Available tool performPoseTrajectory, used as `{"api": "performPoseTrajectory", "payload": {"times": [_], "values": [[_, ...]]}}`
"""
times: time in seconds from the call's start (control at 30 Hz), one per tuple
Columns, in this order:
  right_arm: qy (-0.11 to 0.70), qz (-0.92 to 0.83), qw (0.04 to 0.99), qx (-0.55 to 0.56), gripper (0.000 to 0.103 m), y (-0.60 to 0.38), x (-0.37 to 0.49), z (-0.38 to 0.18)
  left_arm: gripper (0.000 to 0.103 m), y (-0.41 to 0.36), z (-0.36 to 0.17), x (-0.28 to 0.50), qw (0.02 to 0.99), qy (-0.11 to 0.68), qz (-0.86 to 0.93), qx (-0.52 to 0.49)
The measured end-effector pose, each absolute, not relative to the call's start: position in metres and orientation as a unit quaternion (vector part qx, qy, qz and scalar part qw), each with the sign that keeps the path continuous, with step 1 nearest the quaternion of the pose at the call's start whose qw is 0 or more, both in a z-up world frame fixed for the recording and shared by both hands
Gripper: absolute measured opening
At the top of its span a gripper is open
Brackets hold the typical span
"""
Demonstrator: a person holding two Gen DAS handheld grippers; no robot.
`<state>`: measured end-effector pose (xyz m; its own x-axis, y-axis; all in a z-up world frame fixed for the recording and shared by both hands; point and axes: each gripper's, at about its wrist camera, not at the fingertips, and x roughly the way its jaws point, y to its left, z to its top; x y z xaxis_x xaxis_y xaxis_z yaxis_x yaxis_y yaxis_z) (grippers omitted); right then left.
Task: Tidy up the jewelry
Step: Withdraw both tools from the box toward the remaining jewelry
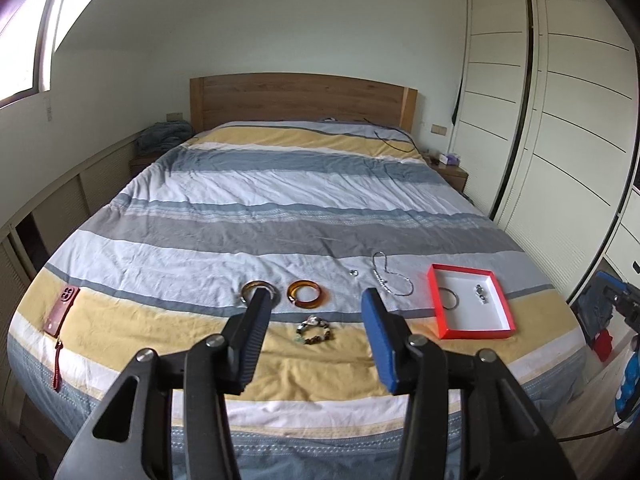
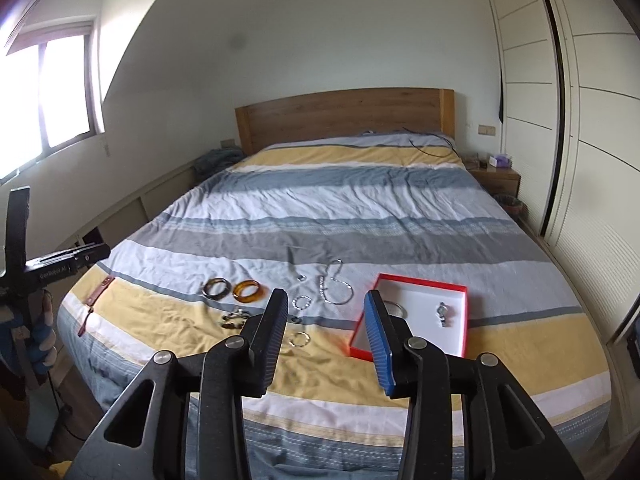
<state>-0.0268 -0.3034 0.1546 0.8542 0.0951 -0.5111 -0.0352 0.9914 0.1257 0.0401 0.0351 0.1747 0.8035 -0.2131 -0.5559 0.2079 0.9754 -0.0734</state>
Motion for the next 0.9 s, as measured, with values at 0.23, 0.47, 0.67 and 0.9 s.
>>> {"api": "performPoseTrajectory", "payload": {"times": [0.23, 0.47, 0.67, 0.9], "values": [[0.268, 0.064, 0.960, 0.052, 0.039, -0.277, -0.022, 0.149, 0.045, 0.052, 0.165, 0.034, 0.950, 0.296, -0.096, -0.012], [0.296, 0.080, 0.950, 0.057, 0.039, -0.265, 0.001, 0.122, 0.045, 0.047, 0.128, 0.065, 0.939, 0.333, -0.090, -0.009], [0.329, 0.088, 0.938, 0.069, 0.039, -0.265, 0.032, 0.081, 0.045, 0.040, 0.080, 0.103, 0.924, 0.370, -0.092, -0.017], [0.385, 0.105, 0.913, 0.080, 0.039, -0.255, 0.082, 0.023, 0.045, 0.029, 0.019, 0.155, 0.902, 0.421, -0.090, -0.025]]}}
